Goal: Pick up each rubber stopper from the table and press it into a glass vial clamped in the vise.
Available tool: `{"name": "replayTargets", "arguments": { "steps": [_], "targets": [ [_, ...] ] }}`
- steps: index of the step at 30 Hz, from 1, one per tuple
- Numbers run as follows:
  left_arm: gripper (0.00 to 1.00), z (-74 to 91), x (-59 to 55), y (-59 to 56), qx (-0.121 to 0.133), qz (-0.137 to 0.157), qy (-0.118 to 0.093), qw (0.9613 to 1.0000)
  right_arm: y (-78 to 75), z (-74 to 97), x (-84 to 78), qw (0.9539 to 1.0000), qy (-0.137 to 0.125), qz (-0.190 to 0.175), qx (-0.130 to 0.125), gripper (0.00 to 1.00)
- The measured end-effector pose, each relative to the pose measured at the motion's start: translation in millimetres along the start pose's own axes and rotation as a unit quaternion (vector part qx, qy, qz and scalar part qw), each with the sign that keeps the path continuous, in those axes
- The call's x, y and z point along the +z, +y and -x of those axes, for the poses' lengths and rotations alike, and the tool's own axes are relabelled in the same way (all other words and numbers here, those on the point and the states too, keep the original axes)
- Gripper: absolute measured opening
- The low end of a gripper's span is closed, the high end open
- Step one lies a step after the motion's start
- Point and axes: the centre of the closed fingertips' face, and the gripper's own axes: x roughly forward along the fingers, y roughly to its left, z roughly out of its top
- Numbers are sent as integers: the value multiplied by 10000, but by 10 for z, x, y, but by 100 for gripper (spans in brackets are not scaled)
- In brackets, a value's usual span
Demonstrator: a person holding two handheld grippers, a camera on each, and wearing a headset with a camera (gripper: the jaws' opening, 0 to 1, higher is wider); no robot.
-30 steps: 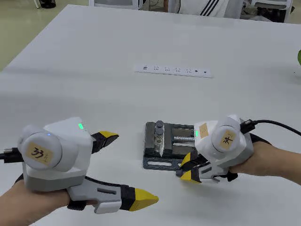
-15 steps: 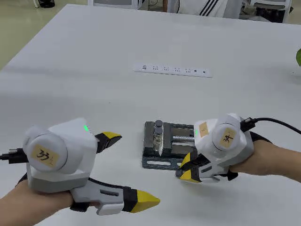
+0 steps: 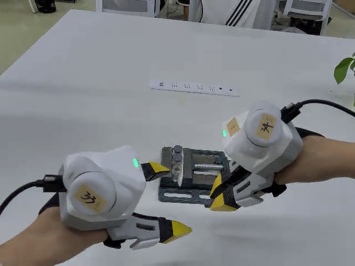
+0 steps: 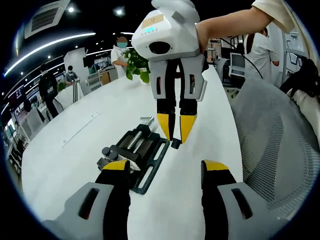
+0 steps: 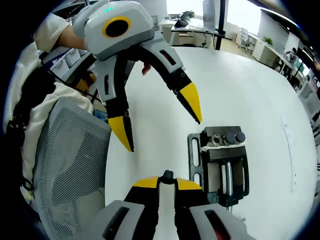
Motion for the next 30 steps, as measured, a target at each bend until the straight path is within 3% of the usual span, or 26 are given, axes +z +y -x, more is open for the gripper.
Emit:
{"name": "replayTargets", "arguments": {
  "steps": [5,9,23,30],
  "targets": [
    [39,-93,53,-61,-161,-237,52,9996,58,58,13,9997,209,-78,94,6],
    [37,-148,57,-105,-265,-360,114,9989,92,54,34,9994,276,-94,163,6],
    [12,-216,40,-196,-539,-709,221,9958,143,62,172,9989,314,-99,348,5],
    [6,-215,10,-237,-644,-807,293,9942,168,44,188,9986,337,-60,404,6]
  ]
}}
